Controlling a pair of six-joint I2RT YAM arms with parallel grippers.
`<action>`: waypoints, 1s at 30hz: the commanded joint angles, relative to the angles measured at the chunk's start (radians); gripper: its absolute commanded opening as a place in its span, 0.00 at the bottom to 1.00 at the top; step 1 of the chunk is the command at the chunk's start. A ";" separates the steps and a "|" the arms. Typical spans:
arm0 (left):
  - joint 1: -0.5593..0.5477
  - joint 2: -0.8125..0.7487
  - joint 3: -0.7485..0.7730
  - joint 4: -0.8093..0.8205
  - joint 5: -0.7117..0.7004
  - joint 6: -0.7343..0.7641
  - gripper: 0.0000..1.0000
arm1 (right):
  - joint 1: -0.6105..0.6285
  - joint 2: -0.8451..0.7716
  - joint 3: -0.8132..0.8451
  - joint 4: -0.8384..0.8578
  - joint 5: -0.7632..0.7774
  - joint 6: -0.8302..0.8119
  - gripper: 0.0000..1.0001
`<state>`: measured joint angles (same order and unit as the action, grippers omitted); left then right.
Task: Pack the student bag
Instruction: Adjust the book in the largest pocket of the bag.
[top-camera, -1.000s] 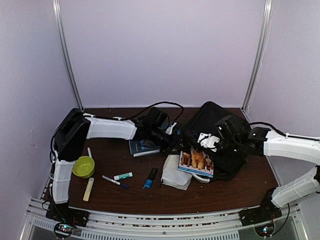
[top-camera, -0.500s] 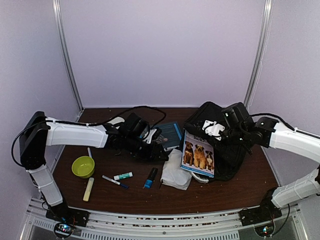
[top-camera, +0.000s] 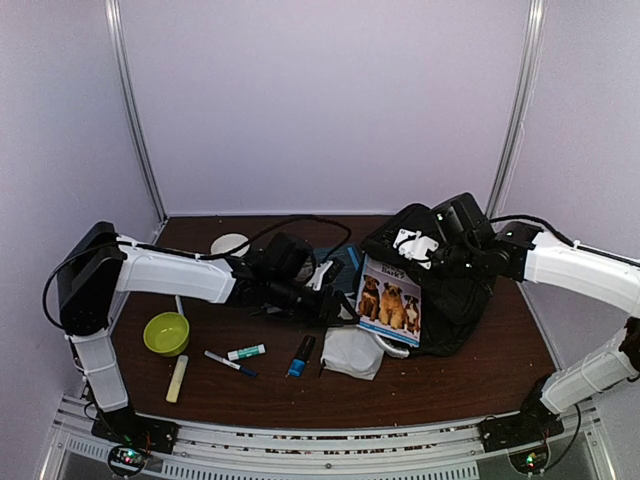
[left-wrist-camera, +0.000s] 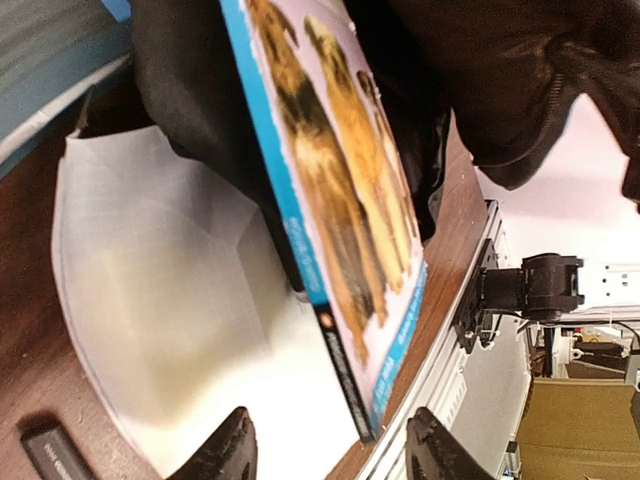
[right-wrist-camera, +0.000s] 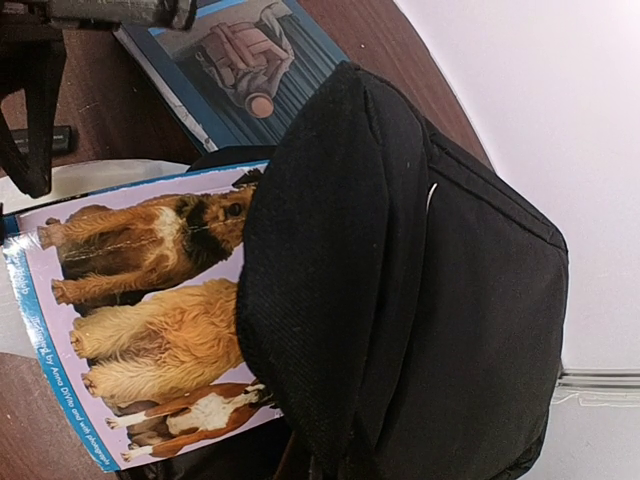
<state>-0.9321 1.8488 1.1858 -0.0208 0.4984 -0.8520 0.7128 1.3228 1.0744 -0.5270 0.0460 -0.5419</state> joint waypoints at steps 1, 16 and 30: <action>0.004 0.054 0.087 0.005 0.069 0.000 0.52 | -0.001 -0.014 0.035 0.096 -0.009 0.019 0.00; 0.025 0.145 0.210 0.117 0.377 0.007 0.00 | -0.009 -0.115 0.059 -0.027 -0.190 -0.133 0.00; 0.036 0.412 0.603 0.015 0.261 -0.163 0.00 | -0.006 -0.121 0.111 -0.264 -0.463 -0.238 0.00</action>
<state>-0.9031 2.2040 1.6966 -0.1081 0.8165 -0.9447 0.6941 1.2377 1.1660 -0.7731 -0.2718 -0.7364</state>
